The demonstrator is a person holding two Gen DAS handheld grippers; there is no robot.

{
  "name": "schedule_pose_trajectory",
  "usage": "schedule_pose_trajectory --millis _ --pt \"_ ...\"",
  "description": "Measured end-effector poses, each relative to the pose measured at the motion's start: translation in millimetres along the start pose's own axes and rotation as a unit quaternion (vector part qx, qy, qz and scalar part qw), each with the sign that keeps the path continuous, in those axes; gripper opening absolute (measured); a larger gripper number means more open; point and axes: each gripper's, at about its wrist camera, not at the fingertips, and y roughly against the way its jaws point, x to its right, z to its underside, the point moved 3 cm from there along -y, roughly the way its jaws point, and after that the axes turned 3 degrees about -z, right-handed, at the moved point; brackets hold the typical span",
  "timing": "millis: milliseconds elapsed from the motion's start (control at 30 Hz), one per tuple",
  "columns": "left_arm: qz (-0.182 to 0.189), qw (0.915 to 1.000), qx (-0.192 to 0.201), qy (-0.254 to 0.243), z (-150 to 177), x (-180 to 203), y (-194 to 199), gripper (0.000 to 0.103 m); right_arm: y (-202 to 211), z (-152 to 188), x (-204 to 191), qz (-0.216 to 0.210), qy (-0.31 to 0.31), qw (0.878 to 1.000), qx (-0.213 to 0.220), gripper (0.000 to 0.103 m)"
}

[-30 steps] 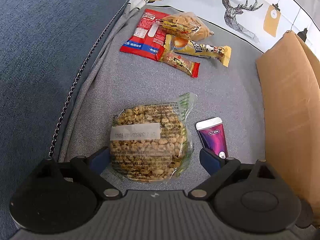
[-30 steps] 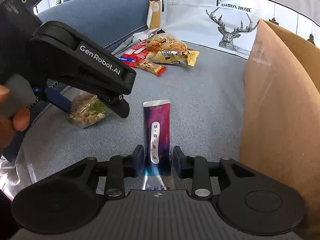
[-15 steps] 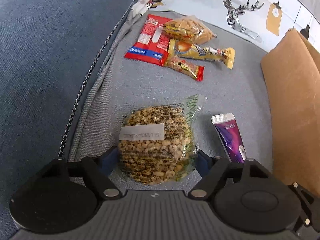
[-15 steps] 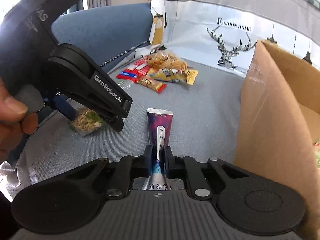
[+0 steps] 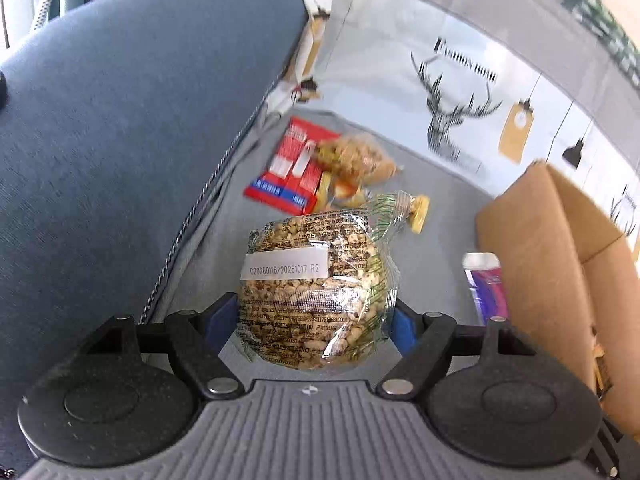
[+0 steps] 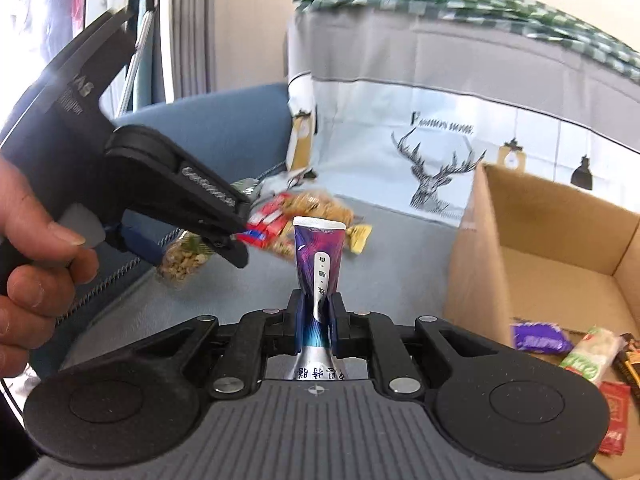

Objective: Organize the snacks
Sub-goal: 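Lift both held snacks and carry them over the cardboard box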

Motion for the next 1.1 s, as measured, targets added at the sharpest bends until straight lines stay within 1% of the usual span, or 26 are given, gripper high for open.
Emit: schedule_pose_trajectory --millis 133,233,533,633,733,900,967,1100 --pt "0.01 0.9997 0.022 0.0 -6.7 7.0 11.4 0.081 14.3 -10.7 13.5 0.007 -0.01 1.0 0.019 0.013" --pt "0.014 0.9988 0.044 -0.013 -11.3 17.1 23.2 0.081 24.0 -17.5 24.9 0.012 -0.02 0.999 0.03 0.013" --pt "0.048 0.9925 0.104 -0.042 -13.6 58.0 53.5 0.081 56.8 -35.3 64.5 0.035 -0.039 0.997 0.064 0.013" --pt "0.053 0.9879 0.129 -0.069 -11.5 77.8 59.3 0.081 66.8 -39.0 81.2 0.049 -0.047 0.995 0.071 0.013" --pt "0.065 0.9819 0.153 -0.091 -8.0 99.2 65.7 0.081 78.9 -41.6 99.7 0.064 -0.056 0.993 0.08 0.013" --pt "0.09 0.9697 0.191 -0.123 -0.3 137.2 75.9 0.081 97.8 -41.3 133.7 0.1 -0.067 0.988 0.092 0.013" --pt "0.104 0.9653 0.201 -0.13 2.9 150.5 79.1 0.081 106.6 -38.3 148.1 0.118 -0.071 0.986 0.095 0.013" --pt "0.134 0.9586 0.211 -0.137 8.7 177.8 81.4 0.081 122.6 -31.2 174.3 0.148 -0.085 0.98 0.099 0.013"
